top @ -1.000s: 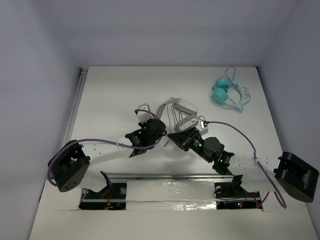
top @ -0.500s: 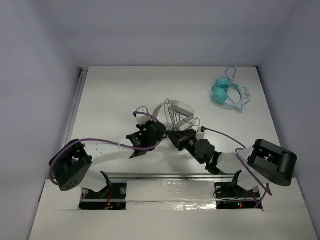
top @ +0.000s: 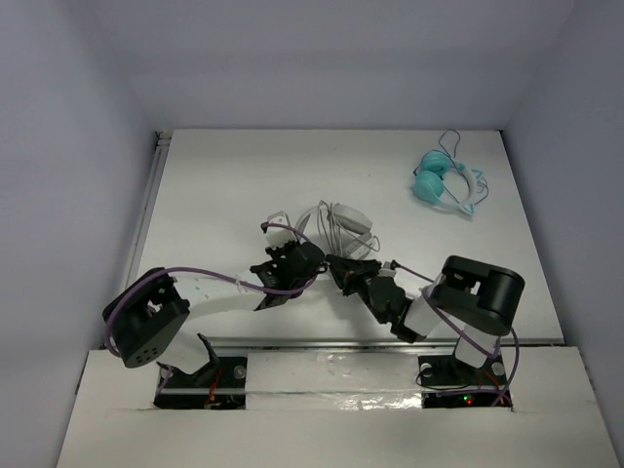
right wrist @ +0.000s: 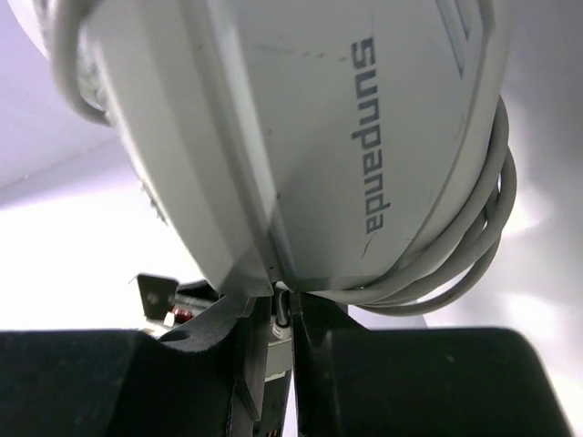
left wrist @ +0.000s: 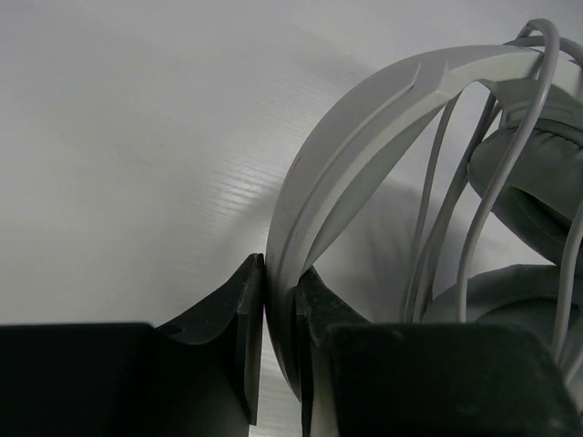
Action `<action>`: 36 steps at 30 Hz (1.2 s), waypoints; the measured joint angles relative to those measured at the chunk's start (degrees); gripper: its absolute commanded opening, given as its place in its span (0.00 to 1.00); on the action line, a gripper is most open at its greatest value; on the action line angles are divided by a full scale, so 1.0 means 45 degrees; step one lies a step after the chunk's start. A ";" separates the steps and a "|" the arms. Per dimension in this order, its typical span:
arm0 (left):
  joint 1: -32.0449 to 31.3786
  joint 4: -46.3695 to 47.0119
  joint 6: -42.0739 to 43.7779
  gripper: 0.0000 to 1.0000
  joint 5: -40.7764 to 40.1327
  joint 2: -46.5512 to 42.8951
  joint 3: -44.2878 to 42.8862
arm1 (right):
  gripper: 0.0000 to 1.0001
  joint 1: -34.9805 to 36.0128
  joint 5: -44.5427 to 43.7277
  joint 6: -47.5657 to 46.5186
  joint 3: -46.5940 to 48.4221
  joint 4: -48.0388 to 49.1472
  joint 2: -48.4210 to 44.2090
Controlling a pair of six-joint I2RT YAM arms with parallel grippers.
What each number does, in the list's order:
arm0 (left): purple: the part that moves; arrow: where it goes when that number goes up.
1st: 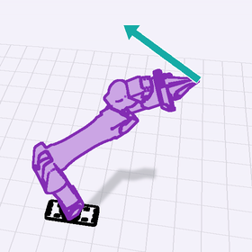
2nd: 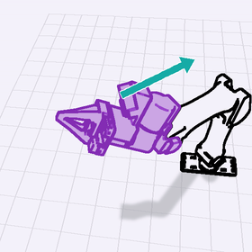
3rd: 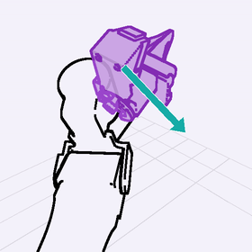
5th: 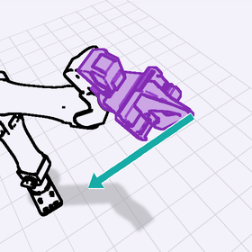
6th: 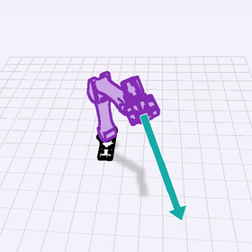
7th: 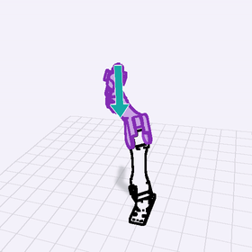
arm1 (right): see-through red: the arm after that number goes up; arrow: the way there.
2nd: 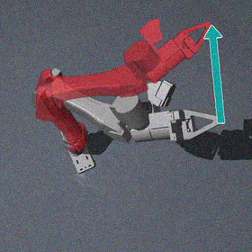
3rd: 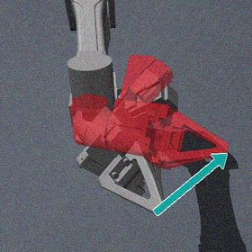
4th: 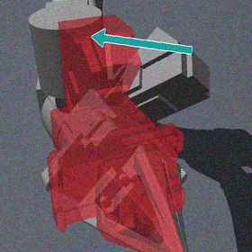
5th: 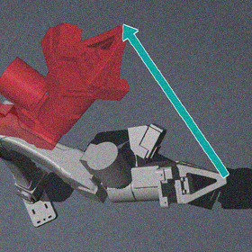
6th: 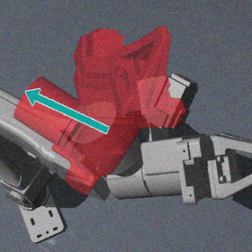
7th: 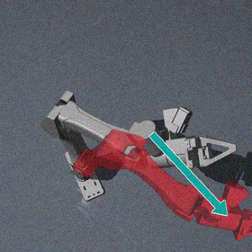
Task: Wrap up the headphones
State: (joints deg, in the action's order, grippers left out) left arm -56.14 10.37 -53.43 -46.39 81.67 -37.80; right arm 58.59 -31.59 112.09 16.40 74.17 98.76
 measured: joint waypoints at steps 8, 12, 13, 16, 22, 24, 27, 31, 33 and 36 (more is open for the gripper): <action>0.0000 -0.0063 -0.0204 0.00 -0.0019 -0.0015 0.0092 | 0.29 0.0000 -0.0860 0.0165 0.0461 -0.0165 -0.0131; -0.0019 0.0112 -0.0481 0.00 0.0296 -0.0068 0.0058 | 0.41 -0.0005 -0.1447 0.0199 0.1005 -0.1078 -0.1438; -0.0015 0.0165 -0.0559 0.00 0.0311 -0.0078 0.0039 | 0.42 -0.0005 -0.1574 0.0199 0.1180 -0.1418 -0.1681; -0.0010 0.0117 -0.0729 0.00 0.0335 -0.0053 -0.0175 | 0.42 -0.0005 -0.1943 0.0209 0.1821 -0.2793 -0.2147; -0.0068 -0.0165 -0.0568 0.00 0.0976 0.0034 -0.0233 | 0.66 -0.0029 -0.1962 0.0418 0.2895 -0.5081 -0.2492; -0.0063 -0.0335 -0.0559 0.00 0.1073 0.0053 -0.0185 | 0.68 -0.0029 -0.1938 0.0437 0.3147 -0.6086 -0.2798; -0.0073 -0.0442 -0.0408 0.00 0.1501 0.0053 0.0044 | 0.69 -0.0112 -0.1914 0.0442 0.3512 -0.7242 -0.3366; -0.0432 -0.0826 0.0015 0.00 0.2667 0.0053 0.0151 | 0.69 -0.0330 -0.1938 0.0427 0.4075 -0.8412 -0.4080; -0.0525 -0.0869 0.0131 0.00 0.3050 0.0053 0.0151 | 0.69 -0.0359 -0.2001 0.0369 0.4284 -0.9039 -0.4469; -0.0500 -0.0884 0.0223 0.00 0.3317 0.0053 0.0151 | 0.69 -0.0461 -0.2079 -0.0034 0.4342 -0.9753 -0.5134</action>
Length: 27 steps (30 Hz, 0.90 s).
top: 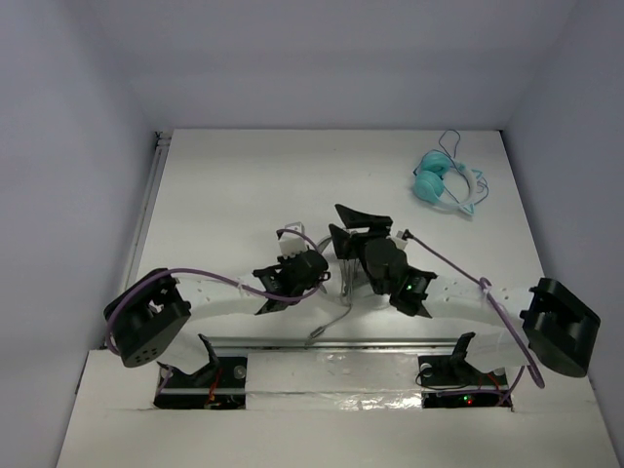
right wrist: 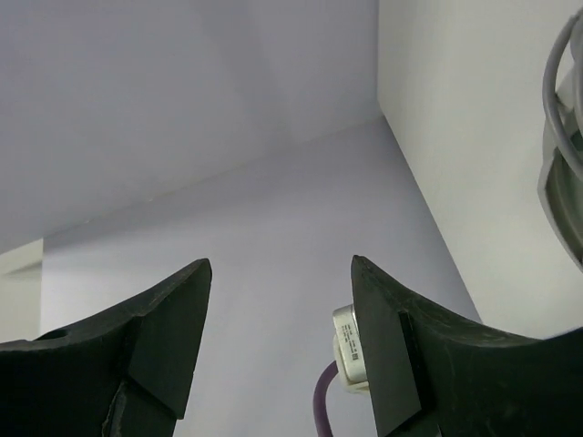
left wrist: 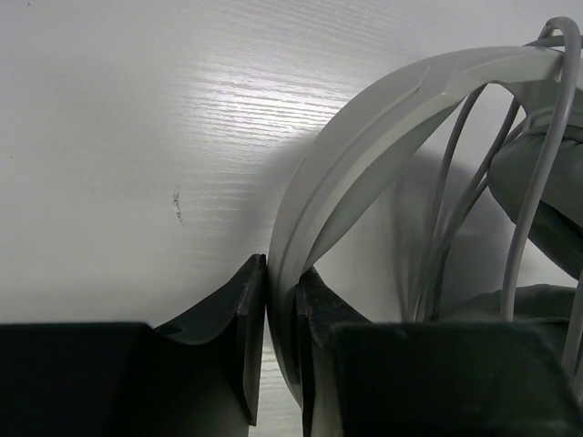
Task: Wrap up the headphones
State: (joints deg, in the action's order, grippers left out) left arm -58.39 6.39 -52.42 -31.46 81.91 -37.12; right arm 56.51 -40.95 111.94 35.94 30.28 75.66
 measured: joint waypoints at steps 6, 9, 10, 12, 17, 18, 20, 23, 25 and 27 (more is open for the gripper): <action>0.0102 0.0034 0.0155 0.00 0.0423 0.0423 -0.0185 | 0.57 -0.0219 -0.0505 -0.2006 0.0136 -0.1851 -0.1637; 0.0432 0.0029 0.0359 0.00 0.0777 0.0937 -0.0617 | 0.11 -0.0243 -0.0816 -0.3813 0.0792 -0.3060 -0.2599; 0.0588 0.0034 0.0471 0.00 0.0899 0.1190 -0.0855 | 0.03 -0.0243 -0.0884 -0.4551 0.1098 -0.3434 -0.2943; 0.0913 0.0044 0.0738 0.00 0.1103 0.1744 -0.1379 | 0.00 -0.0248 -0.0937 -0.6037 0.1865 -0.4342 -0.3633; 0.1705 0.0257 0.1496 0.01 0.1428 0.3089 -0.2744 | 0.04 -0.0243 -0.0743 -0.9554 0.2764 -0.6348 -0.5824; 0.1875 0.0257 0.1647 0.06 0.1472 0.3279 -0.3007 | 0.07 -0.0243 -0.0622 -1.0229 0.2759 -0.6897 -0.6445; 0.2220 0.0350 0.1923 0.20 0.1501 0.3463 -0.3366 | 0.22 -0.0243 -0.0466 -1.1264 0.2759 -0.8068 -0.7728; 0.2647 0.0515 0.2191 0.35 0.1554 0.3502 -0.3764 | 0.51 -0.0243 -0.0272 -1.2356 0.2769 -0.9748 -0.9607; 0.2827 0.0719 0.2370 0.43 0.1549 0.3502 -0.4061 | 0.67 -0.0243 -0.0175 -1.2866 0.2948 -1.0909 -1.0637; 0.2875 0.0957 0.2545 0.58 0.1511 0.3497 -0.4211 | 0.84 -0.0243 -0.0078 -1.3231 0.3453 -1.1978 -1.1239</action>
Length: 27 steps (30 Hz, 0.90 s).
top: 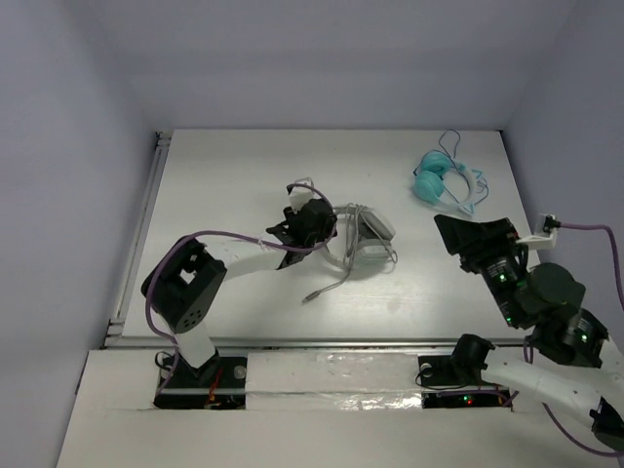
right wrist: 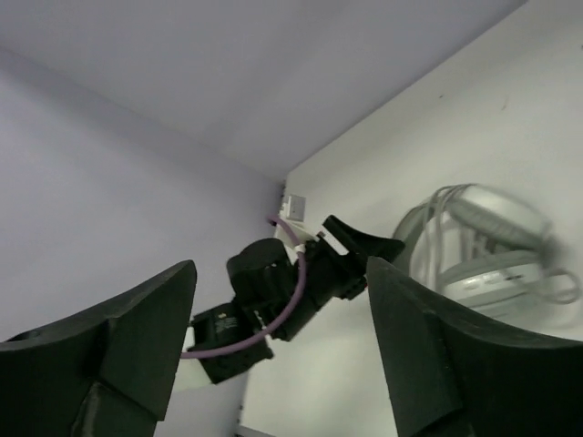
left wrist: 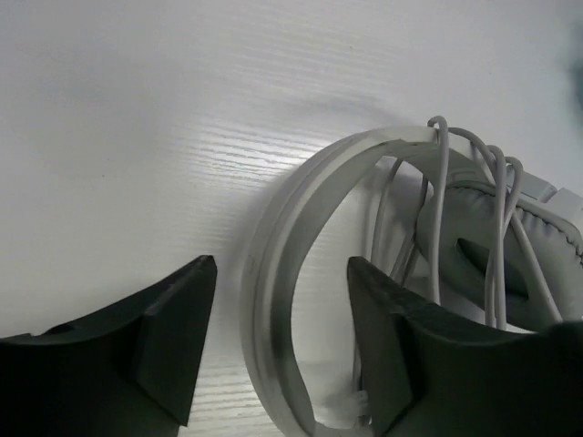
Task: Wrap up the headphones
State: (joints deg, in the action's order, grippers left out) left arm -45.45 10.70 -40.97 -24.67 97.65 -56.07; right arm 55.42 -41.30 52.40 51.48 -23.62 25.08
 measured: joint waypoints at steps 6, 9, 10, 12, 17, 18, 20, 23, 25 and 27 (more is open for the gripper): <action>-0.0044 -0.0374 0.0471 0.99 -0.0165 -0.0996 0.0350 | 1.00 0.0000 0.0432 -0.0918 0.2064 -0.2778 -0.0219; -0.0039 -0.1151 0.0797 0.99 -0.0554 -0.3211 0.0695 | 1.00 0.0000 0.0607 -0.1336 0.3196 -0.3832 -0.0223; -0.0039 -0.1311 0.0937 0.99 -0.0695 -0.4133 0.0695 | 1.00 0.0000 0.0651 -0.1481 0.3575 -0.4124 -0.0228; -0.0039 -0.1457 0.1224 0.99 -0.1005 -0.5931 0.0690 | 1.00 0.0000 0.0748 -0.1821 0.4129 -0.4488 -0.0301; -0.0039 -0.2118 0.1991 0.99 -0.1418 -0.9700 0.0578 | 1.00 0.0000 0.1054 -0.2336 0.4629 -0.4867 -0.0743; -0.0039 -0.2380 0.2084 0.99 -0.1418 -1.0132 0.0505 | 1.00 0.0000 0.1151 -0.2424 0.4653 -0.4935 -0.0816; -0.0039 -0.2963 0.2205 0.99 -0.1345 -1.0880 0.0321 | 1.00 0.0000 0.1365 -0.2608 0.4750 -0.5071 -0.0845; -0.0039 -0.3818 0.2312 0.99 -0.1161 -1.1657 0.0131 | 1.00 0.0000 0.1685 -0.2798 0.4906 -0.5226 -0.0840; -0.0039 -0.4303 0.2438 0.99 -0.0831 -1.2172 -0.0010 | 1.00 0.0000 0.1807 -0.2905 0.5027 -0.5333 -0.0840; -0.0039 -0.4643 0.2550 0.99 -0.0505 -1.2633 -0.0233 | 1.00 0.0000 0.1870 -0.2977 0.5134 -0.5362 -0.0840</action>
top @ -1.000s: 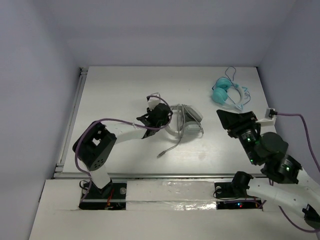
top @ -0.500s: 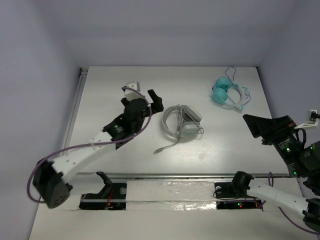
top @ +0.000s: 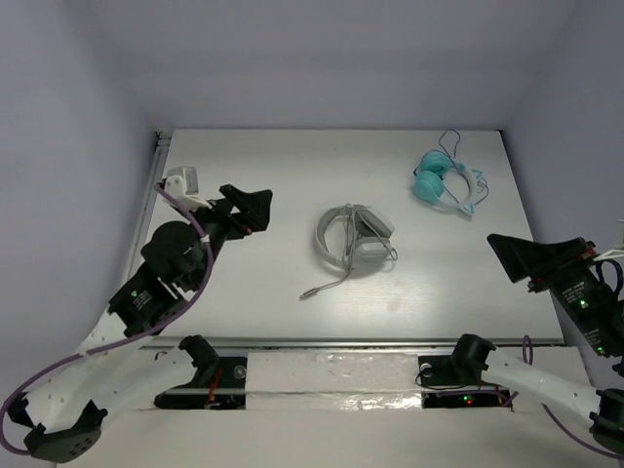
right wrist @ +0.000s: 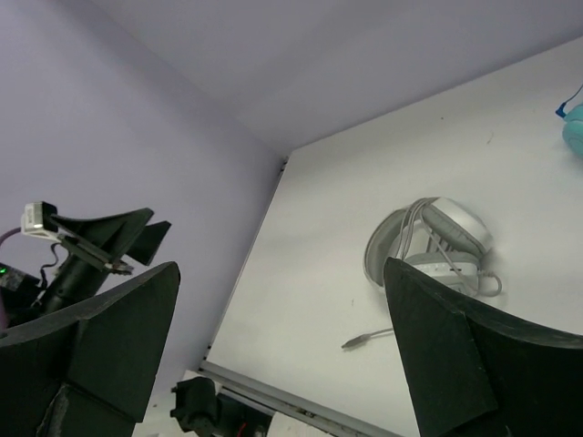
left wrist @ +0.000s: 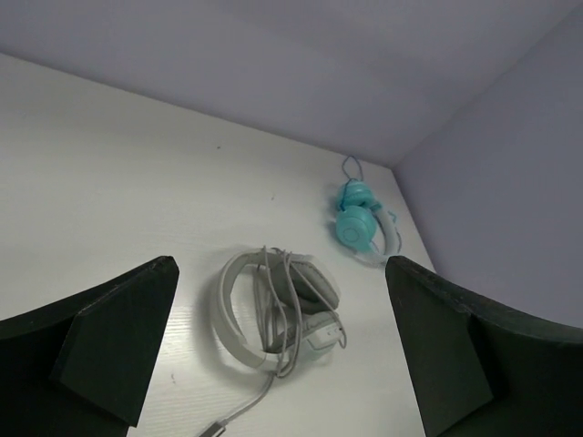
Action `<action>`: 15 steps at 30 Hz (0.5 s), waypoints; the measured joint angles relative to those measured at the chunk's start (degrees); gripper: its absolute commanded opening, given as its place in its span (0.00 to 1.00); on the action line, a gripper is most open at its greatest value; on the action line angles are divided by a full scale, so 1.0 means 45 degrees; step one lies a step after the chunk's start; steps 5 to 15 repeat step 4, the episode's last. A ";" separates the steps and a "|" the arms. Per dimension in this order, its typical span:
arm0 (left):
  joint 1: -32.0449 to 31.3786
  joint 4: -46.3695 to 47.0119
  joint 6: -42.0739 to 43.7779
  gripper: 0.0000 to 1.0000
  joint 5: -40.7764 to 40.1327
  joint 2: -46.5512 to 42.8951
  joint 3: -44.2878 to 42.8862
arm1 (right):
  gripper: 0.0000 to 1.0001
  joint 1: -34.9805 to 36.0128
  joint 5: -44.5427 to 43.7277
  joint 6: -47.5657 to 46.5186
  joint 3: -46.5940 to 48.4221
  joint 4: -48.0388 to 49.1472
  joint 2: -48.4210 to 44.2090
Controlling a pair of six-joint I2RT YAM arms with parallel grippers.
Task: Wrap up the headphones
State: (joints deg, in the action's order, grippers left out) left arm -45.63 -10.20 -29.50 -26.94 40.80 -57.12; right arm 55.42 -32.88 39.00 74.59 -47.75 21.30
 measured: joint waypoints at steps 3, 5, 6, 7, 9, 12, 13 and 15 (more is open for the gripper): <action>0.0000 -0.0180 0.0219 0.99 0.0437 -0.0617 -0.0423 | 1.00 0.0000 0.0073 -0.0073 0.0083 -0.0029 -0.0005; 0.0000 -0.0189 0.0267 0.99 0.0563 -0.0753 -0.0520 | 1.00 0.0000 0.0078 -0.0102 0.0083 -0.0034 -0.0019; 0.0000 -0.0189 0.0267 0.99 0.0563 -0.0753 -0.0520 | 1.00 0.0000 0.0078 -0.0102 0.0083 -0.0034 -0.0019; 0.0000 -0.0189 0.0267 0.99 0.0563 -0.0753 -0.0520 | 1.00 0.0000 0.0078 -0.0102 0.0083 -0.0034 -0.0019; 0.0000 -0.0189 0.0267 0.99 0.0563 -0.0753 -0.0520 | 1.00 0.0000 0.0078 -0.0102 0.0083 -0.0034 -0.0019; 0.0000 -0.0189 0.0267 0.99 0.0563 -0.0753 -0.0520 | 1.00 0.0000 0.0078 -0.0102 0.0083 -0.0034 -0.0019; 0.0000 -0.0189 0.0267 0.99 0.0563 -0.0753 -0.0520 | 1.00 0.0000 0.0078 -0.0102 0.0083 -0.0034 -0.0019; 0.0000 -0.0189 0.0267 0.99 0.0563 -0.0753 -0.0520 | 1.00 0.0000 0.0078 -0.0102 0.0083 -0.0034 -0.0019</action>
